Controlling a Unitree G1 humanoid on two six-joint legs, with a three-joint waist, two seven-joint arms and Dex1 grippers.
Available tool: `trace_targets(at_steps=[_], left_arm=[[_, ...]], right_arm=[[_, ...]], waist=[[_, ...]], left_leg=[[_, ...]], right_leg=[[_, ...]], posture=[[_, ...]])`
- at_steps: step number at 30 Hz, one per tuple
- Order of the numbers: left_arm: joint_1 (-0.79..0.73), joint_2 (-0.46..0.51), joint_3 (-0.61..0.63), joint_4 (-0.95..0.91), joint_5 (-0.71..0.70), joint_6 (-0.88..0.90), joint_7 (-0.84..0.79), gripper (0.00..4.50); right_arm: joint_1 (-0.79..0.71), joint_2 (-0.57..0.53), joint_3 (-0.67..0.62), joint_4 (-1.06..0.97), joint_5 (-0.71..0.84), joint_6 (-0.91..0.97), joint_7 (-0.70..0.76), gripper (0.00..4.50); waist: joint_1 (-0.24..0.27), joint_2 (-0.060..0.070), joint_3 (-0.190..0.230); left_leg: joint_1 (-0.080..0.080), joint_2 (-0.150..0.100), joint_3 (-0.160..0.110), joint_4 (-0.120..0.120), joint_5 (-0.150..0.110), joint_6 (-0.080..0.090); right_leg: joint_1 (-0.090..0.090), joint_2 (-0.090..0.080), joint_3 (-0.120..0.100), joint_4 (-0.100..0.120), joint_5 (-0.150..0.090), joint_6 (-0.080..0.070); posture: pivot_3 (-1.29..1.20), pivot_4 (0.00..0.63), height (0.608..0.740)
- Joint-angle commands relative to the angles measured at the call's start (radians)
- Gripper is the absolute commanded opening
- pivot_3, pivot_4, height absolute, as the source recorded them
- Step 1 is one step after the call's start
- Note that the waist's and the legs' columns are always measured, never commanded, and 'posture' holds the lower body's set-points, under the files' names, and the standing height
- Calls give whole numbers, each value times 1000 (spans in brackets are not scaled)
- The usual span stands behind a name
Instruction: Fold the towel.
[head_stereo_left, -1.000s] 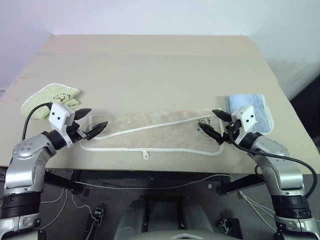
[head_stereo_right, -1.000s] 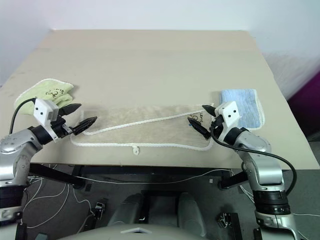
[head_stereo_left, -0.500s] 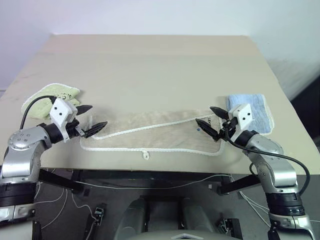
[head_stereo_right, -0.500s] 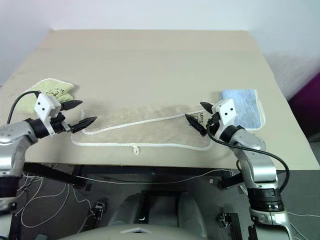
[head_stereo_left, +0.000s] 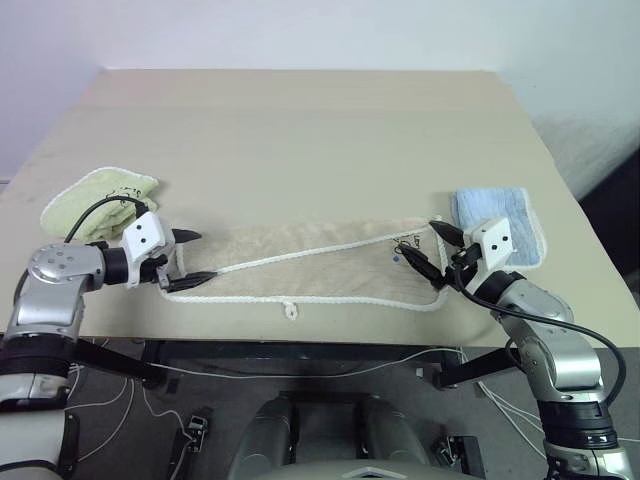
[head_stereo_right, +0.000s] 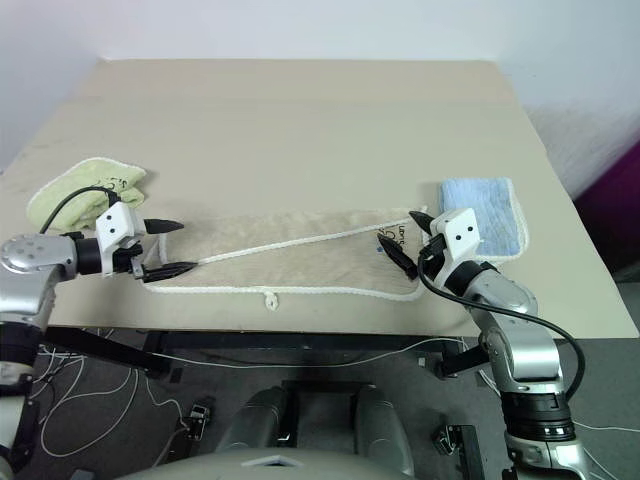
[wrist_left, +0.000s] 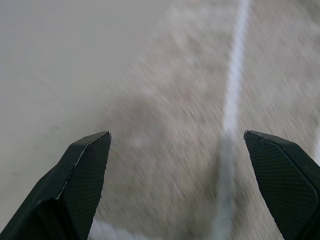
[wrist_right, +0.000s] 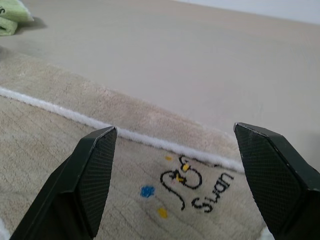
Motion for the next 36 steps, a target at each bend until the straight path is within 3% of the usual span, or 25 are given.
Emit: trace_targets(at_steps=[1, 7, 16, 20, 28, 36], left_arm=[[-66, 51, -30, 98, 45, -109, -101, 4461], [-171, 62, -77, 229, 100, -228, -186, 4461], [-228, 54, -121, 328, 185, -341, -172, 4461], [-236, 42, -120, 351, 184, -354, -163, 3601], [-226, 56, -88, 332, 142, -295, -168, 963], [-154, 91, -38, 249, 98, -244, -163, 963]], right_arm=[[-16, 1, 2, -44, 4, 0, -6, 3924], [-8, 25, 22, -43, 5, -4, -17, 3924], [24, 61, 40, -56, -1, -14, -38, 3924], [36, 72, 50, -73, -2, -10, -48, 3924], [61, 80, 56, -98, 8, -3, -60, 3924], [93, 113, 86, -109, 8, -6, -67, 3924]], waist=[[0, 0, 0], [1, 0, 0], [-1, 0, 0], [-2, 0, 0], [-1, 0, 0], [-5, 0, 0]], left_leg=[[0, 0, 0, 0, 0, 0], [0, 0, 0, 1, 0, 0], [0, 0, 0, 1, 0, 1], [0, 0, 0, 1, 0, 1], [0, 0, 0, 1, 0, 1], [0, 0, 0, 1, 0, 1]], right_leg=[[0, 0, 0, 0, 0, 0], [0, 0, -1, 0, 0, 0], [0, 1, -1, 1, 0, 0], [0, 1, -1, 1, 0, 0], [0, 1, -1, 1, 0, 0], [0, 1, -1, 2, 0, 0]], posture=[[0, 150, 740], [0, 150, 740], [0, 150, 740], [0, 150, 740], [0, 150, 740], [0, 150, 740]])
